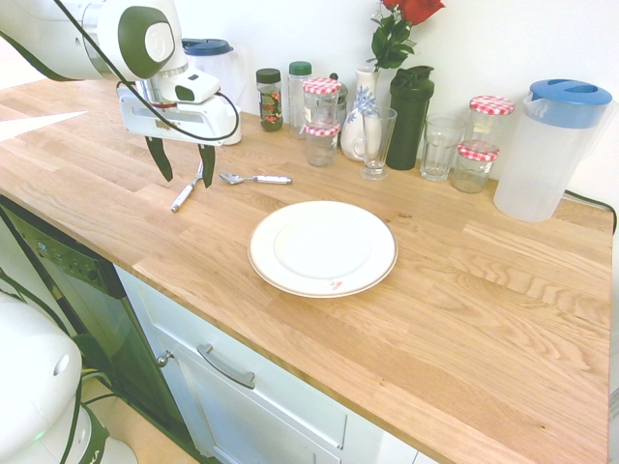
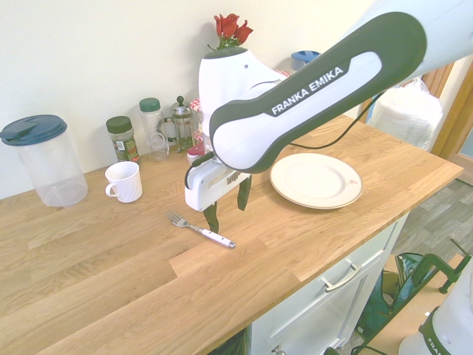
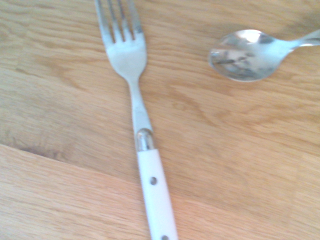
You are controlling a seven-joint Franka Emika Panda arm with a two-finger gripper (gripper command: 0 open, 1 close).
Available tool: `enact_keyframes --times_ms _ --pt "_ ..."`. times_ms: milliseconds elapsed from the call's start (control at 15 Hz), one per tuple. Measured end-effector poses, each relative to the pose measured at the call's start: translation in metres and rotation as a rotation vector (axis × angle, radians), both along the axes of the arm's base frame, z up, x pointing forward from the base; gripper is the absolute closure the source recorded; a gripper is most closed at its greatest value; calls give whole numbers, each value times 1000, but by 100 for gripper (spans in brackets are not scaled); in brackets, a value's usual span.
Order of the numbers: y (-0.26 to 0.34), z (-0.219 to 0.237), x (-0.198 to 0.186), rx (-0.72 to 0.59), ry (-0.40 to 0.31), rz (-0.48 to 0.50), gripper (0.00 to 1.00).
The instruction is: Put the fork into the plate
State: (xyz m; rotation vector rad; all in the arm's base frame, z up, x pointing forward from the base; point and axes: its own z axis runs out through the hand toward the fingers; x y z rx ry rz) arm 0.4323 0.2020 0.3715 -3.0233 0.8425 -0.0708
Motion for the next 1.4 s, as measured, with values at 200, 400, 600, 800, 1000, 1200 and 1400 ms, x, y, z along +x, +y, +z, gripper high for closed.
enact_keyframes --times_ms 200,400,600,800,1000,1200,1400 --pt "11 -7 12 7 20 15 0" --pt "17 -18 13 -9 36 32 0" --pt "24 -27 13 -29 46 40 0" --pt "25 -34 13 -52 50 38 0" --pt "26 -38 13 -70 50 43 100" --pt "29 -40 11 -89 44 50 100" --pt "30 -43 11 -92 47 54 100"
